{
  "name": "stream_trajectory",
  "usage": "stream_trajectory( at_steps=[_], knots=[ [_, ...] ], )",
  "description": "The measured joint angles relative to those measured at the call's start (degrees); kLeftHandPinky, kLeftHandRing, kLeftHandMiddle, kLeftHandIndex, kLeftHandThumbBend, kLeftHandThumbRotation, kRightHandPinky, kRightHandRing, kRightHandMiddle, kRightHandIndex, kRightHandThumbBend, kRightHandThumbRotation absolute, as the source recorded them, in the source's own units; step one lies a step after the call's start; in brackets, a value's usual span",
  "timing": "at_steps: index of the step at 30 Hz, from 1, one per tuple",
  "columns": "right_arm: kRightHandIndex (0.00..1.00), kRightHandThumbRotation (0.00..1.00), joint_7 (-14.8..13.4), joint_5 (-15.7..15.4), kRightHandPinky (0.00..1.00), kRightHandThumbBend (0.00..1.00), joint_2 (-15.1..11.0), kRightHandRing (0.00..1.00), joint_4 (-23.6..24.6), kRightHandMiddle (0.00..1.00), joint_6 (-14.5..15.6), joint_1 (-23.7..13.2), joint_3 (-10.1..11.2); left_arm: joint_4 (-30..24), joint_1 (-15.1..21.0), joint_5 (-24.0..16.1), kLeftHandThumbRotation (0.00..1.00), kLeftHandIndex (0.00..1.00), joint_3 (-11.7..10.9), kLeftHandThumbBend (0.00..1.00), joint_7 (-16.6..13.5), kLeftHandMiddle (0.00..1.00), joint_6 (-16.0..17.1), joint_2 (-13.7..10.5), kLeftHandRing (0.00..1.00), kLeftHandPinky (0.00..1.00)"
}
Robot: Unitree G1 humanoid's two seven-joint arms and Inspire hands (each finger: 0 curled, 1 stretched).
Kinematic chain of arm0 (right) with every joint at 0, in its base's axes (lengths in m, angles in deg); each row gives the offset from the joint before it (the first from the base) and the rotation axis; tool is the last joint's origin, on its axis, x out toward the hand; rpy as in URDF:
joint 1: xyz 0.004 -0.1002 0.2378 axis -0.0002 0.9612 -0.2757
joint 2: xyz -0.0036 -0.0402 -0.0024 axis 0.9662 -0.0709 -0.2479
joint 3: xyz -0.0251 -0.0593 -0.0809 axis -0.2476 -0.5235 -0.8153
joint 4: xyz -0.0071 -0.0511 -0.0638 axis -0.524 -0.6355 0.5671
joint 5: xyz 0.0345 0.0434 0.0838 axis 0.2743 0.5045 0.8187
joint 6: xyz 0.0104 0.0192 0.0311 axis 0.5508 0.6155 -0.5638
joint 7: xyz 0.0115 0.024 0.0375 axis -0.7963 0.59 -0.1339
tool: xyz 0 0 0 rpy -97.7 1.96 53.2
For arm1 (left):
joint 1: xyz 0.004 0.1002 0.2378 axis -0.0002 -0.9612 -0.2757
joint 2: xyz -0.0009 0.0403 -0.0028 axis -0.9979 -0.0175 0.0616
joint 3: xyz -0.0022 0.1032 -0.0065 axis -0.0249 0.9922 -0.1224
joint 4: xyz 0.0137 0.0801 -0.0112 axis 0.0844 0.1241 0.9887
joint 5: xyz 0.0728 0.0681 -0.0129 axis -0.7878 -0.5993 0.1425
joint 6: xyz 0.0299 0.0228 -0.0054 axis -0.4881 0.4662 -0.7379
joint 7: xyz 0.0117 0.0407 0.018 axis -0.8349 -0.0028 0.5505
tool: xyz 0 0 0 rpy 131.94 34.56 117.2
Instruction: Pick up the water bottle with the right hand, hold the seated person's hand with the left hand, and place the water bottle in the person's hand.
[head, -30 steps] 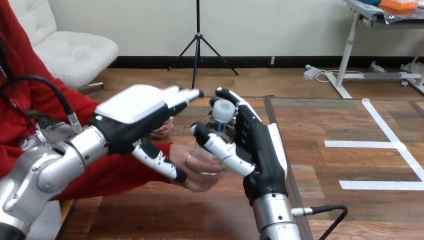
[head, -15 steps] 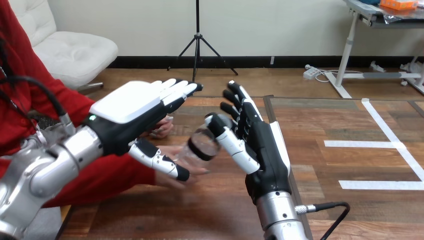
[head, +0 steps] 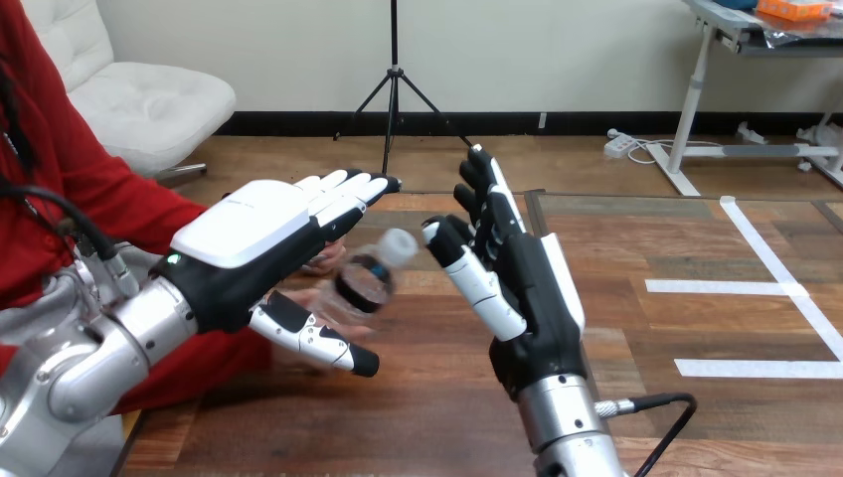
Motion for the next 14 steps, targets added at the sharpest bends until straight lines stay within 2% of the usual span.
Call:
stream_trajectory(
  at_steps=[14],
  knots=[
    [1.00, 0.76, 1.8, 0.0, 0.94, 1.00, 0.1, 1.00, -0.3, 1.00, -1.1, 0.0, 2.9, 0.6, -0.8, 1.3, 0.60, 1.00, -0.1, 1.00, -2.3, 1.00, 0.7, 0.3, 1.00, 0.97]
  ],
)
